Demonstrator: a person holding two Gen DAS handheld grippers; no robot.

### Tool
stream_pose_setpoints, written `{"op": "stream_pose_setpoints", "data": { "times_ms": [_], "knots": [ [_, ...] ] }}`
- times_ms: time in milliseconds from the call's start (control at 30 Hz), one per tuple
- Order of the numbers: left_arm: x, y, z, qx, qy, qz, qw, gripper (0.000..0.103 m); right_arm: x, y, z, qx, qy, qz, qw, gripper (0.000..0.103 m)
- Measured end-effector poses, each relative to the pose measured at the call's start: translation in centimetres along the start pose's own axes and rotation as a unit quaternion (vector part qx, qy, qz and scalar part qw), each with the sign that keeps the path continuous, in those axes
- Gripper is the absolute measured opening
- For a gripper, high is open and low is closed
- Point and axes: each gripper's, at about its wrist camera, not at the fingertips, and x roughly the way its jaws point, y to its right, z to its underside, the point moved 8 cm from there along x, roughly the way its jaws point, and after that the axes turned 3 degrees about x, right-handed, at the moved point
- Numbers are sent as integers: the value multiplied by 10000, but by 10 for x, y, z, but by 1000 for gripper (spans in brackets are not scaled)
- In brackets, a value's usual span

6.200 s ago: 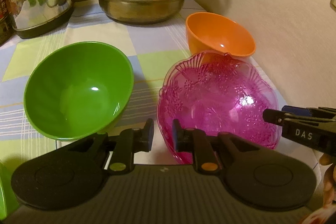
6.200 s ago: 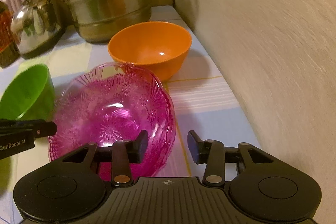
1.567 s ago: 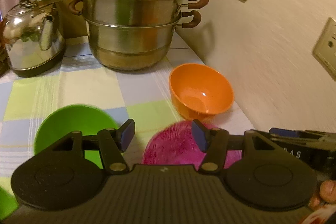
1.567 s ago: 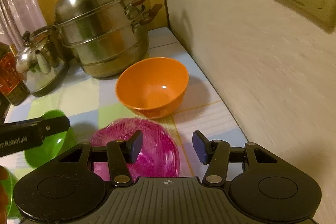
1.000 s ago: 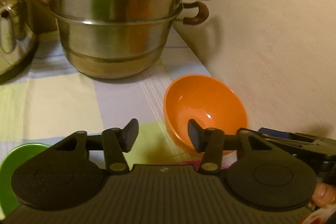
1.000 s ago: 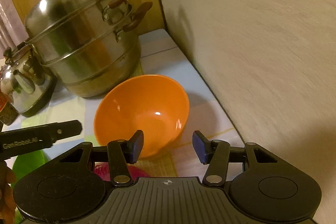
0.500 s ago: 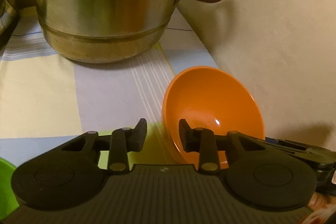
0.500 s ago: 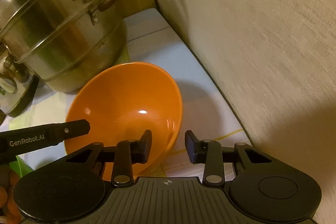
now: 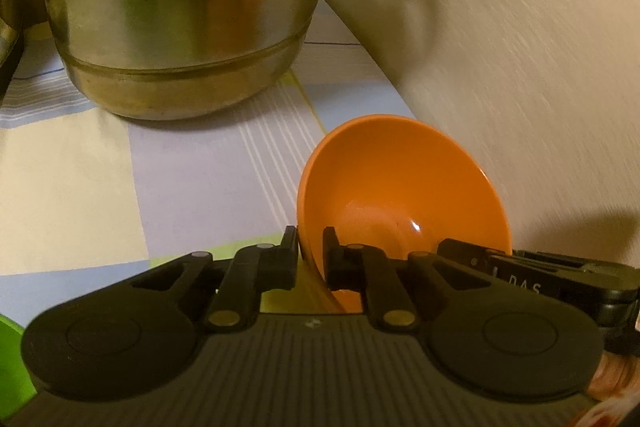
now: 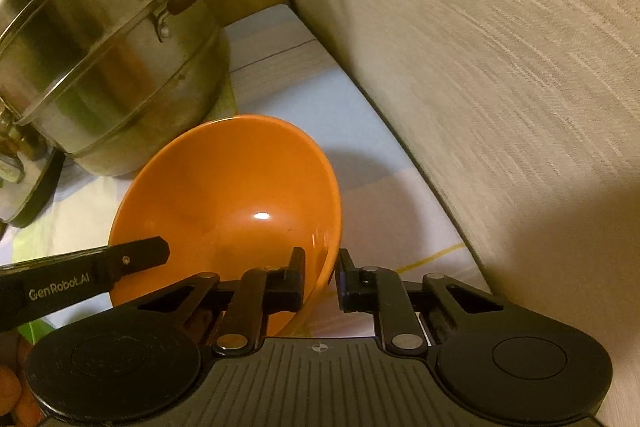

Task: Organize plates and bowls
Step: 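Lift the orange bowl off the table with both grippers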

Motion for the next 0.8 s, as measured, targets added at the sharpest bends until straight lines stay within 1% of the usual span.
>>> {"op": "stream_pose_setpoints", "data": {
  "times_ms": [200,333,433,633,800],
  "knots": [
    [-23,2,-10,24,149,-1,9999,11,-18,-10,-4,-108,51,-38,9999,15],
    [-54,6,-15,74,277,-47,9996,11,-44,-21,-10,-172,150,-86,9997,14],
    [-83,7,-14,79,368,-64,9993,11,-72,-34,-11,-281,247,-122,9992,14],
    [-148,11,3,106,557,-203,9982,11,-130,-61,5,-443,291,-196,9984,15],
    [-198,13,31,32,660,-326,9973,11,-174,-81,32,-509,312,-352,9976,15]
  ]
}}
